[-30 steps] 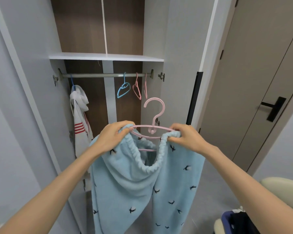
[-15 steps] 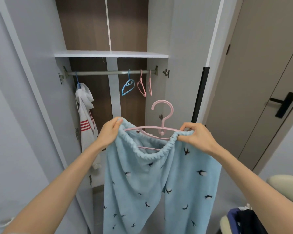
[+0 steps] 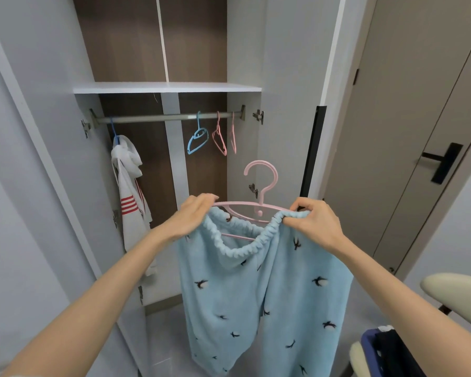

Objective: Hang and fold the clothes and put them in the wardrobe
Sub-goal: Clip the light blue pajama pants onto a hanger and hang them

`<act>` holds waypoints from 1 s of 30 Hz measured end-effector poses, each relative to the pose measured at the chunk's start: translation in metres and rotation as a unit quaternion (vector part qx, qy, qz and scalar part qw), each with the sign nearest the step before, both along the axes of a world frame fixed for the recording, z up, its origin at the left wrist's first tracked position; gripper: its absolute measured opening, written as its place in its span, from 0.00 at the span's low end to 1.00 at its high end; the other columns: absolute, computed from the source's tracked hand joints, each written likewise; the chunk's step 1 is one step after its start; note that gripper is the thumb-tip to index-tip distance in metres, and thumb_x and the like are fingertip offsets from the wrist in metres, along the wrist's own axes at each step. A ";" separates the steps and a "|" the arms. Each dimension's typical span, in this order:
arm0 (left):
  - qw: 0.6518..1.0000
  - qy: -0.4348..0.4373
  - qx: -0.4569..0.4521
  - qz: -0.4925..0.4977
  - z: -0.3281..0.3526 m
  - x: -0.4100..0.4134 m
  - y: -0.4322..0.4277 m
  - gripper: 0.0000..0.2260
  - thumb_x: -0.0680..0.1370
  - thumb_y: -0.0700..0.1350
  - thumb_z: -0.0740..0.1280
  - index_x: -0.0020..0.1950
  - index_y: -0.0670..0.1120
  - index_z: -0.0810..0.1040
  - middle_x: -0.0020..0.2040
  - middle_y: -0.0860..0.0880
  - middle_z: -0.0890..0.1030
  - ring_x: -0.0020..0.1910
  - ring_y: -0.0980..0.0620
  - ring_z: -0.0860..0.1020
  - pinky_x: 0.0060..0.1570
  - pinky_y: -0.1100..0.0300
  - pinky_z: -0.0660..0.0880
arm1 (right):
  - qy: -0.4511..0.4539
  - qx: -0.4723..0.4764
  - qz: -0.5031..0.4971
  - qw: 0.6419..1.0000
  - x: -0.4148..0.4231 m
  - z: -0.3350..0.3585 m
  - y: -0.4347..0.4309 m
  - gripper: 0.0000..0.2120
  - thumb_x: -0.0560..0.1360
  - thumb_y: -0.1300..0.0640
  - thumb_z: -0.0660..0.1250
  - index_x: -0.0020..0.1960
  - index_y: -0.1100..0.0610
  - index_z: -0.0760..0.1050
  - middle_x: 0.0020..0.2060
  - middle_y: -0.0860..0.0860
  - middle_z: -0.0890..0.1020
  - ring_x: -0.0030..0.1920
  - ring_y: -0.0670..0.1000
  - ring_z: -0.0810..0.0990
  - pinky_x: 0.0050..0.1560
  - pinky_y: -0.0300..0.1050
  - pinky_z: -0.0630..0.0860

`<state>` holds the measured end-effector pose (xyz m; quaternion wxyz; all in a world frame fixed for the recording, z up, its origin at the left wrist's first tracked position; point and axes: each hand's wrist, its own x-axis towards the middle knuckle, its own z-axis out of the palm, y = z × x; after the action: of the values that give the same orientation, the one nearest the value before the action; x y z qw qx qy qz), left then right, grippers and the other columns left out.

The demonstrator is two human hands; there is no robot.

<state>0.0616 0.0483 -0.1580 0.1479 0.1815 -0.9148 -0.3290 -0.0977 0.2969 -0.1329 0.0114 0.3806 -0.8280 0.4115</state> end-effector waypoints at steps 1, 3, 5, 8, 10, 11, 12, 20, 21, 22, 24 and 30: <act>0.999 -0.008 -0.044 -0.018 -0.003 0.002 0.002 0.20 0.78 0.64 0.49 0.64 0.59 0.69 0.61 0.51 0.69 0.60 0.54 0.65 0.62 0.57 0.62 | -0.002 -0.003 -0.005 1.000 -0.001 -0.001 0.000 0.09 0.66 0.50 0.72 0.34 0.49 0.73 0.25 0.45 0.74 0.27 0.45 0.67 0.35 0.42 0.66; 0.995 0.002 -0.094 -0.023 -0.006 0.006 0.003 0.17 0.77 0.62 0.54 0.62 0.59 0.70 0.55 0.50 0.68 0.55 0.54 0.67 0.58 0.59 0.64 | 0.000 -0.011 -0.004 1.000 -0.002 0.000 0.000 0.09 0.66 0.49 0.72 0.34 0.49 0.73 0.27 0.46 0.75 0.27 0.45 0.67 0.35 0.42 0.66; 0.992 0.051 -0.119 -0.003 -0.008 0.006 -0.001 0.09 0.81 0.53 0.54 0.52 0.54 0.72 0.48 0.49 0.70 0.48 0.53 0.70 0.52 0.57 0.68 | 0.017 -0.020 0.007 1.000 -0.001 0.001 -0.001 0.09 0.67 0.50 0.72 0.35 0.48 0.73 0.27 0.47 0.76 0.28 0.46 0.68 0.34 0.42 0.66; 0.985 0.090 -0.144 0.032 -0.008 0.002 -0.003 0.09 0.82 0.47 0.54 0.47 0.49 0.72 0.43 0.47 0.70 0.43 0.50 0.70 0.49 0.51 0.70 | 0.089 0.008 0.043 0.995 -0.004 0.002 -0.001 0.06 0.72 0.51 0.69 0.42 0.49 0.72 0.31 0.47 0.75 0.30 0.47 0.69 0.33 0.43 0.66; 0.983 0.102 -0.148 0.046 -0.010 -0.001 -0.004 0.09 0.82 0.46 0.54 0.46 0.49 0.71 0.40 0.50 0.68 0.42 0.50 0.69 0.48 0.48 0.70 | 0.109 0.029 0.077 0.991 -0.013 0.000 0.000 0.06 0.74 0.55 0.66 0.46 0.50 0.68 0.36 0.46 0.74 0.35 0.48 0.69 0.35 0.43 0.65; 0.982 0.109 -0.144 0.056 -0.010 0.000 -0.004 0.09 0.82 0.47 0.54 0.45 0.51 0.71 0.40 0.51 0.68 0.42 0.50 0.69 0.48 0.47 0.70 | 0.117 0.041 0.085 0.989 -0.019 -0.003 0.001 0.06 0.75 0.57 0.65 0.47 0.51 0.67 0.38 0.46 0.73 0.39 0.49 0.69 0.37 0.44 0.64; 0.981 0.116 -0.137 0.066 -0.010 0.001 -0.004 0.10 0.82 0.49 0.53 0.44 0.52 0.70 0.39 0.51 0.67 0.42 0.50 0.69 0.48 0.47 0.70 | 0.126 0.056 0.082 0.987 -0.025 -0.007 0.003 0.06 0.76 0.59 0.63 0.47 0.53 0.66 0.39 0.47 0.72 0.41 0.51 0.68 0.40 0.46 0.64; 0.976 0.143 -0.122 0.112 -0.008 0.004 -0.004 0.13 0.82 0.49 0.54 0.47 0.45 0.75 0.42 0.49 0.70 0.44 0.49 0.70 0.49 0.41 0.71 | 0.089 0.060 0.063 0.992 -0.036 -0.028 0.016 0.11 0.74 0.72 0.55 0.52 0.61 0.68 0.42 0.47 0.68 0.48 0.54 0.62 0.50 0.48 0.64; 0.974 0.148 -0.122 0.118 -0.008 0.003 -0.004 0.11 0.82 0.46 0.55 0.47 0.45 0.75 0.42 0.49 0.70 0.44 0.49 0.70 0.49 0.41 0.71 | 0.075 0.048 0.056 0.994 -0.036 -0.029 0.016 0.13 0.72 0.73 0.54 0.53 0.62 0.68 0.43 0.50 0.69 0.49 0.54 0.62 0.52 0.48 0.65; 0.973 0.153 -0.121 0.123 -0.008 0.004 -0.004 0.10 0.82 0.45 0.56 0.47 0.45 0.75 0.42 0.48 0.70 0.44 0.49 0.70 0.49 0.41 0.71 | 0.064 0.041 0.047 0.996 -0.038 -0.029 0.018 0.15 0.71 0.74 0.54 0.54 0.62 0.69 0.46 0.52 0.70 0.51 0.53 0.62 0.53 0.48 0.65; 0.972 0.160 -0.116 0.131 -0.007 0.005 -0.004 0.10 0.82 0.44 0.56 0.48 0.44 0.75 0.43 0.47 0.70 0.45 0.48 0.70 0.51 0.41 0.70 | 0.038 0.030 0.031 0.998 -0.043 -0.029 0.022 0.17 0.70 0.74 0.56 0.54 0.58 0.69 0.48 0.50 0.71 0.52 0.51 0.62 0.52 0.44 0.63; 0.970 0.168 -0.103 0.141 -0.002 0.006 0.001 0.10 0.82 0.43 0.56 0.49 0.43 0.77 0.45 0.47 0.71 0.48 0.48 0.70 0.53 0.41 0.69 | -0.075 -0.033 -0.020 0.996 -0.044 -0.021 0.022 0.11 0.77 0.63 0.56 0.57 0.55 0.69 0.40 0.53 0.75 0.34 0.50 0.68 0.33 0.43 0.65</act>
<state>0.0676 0.0495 -0.1601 0.3626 0.2348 -0.8707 -0.2349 -0.1413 0.3192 -0.1543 -0.0300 0.3315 -0.8201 0.4655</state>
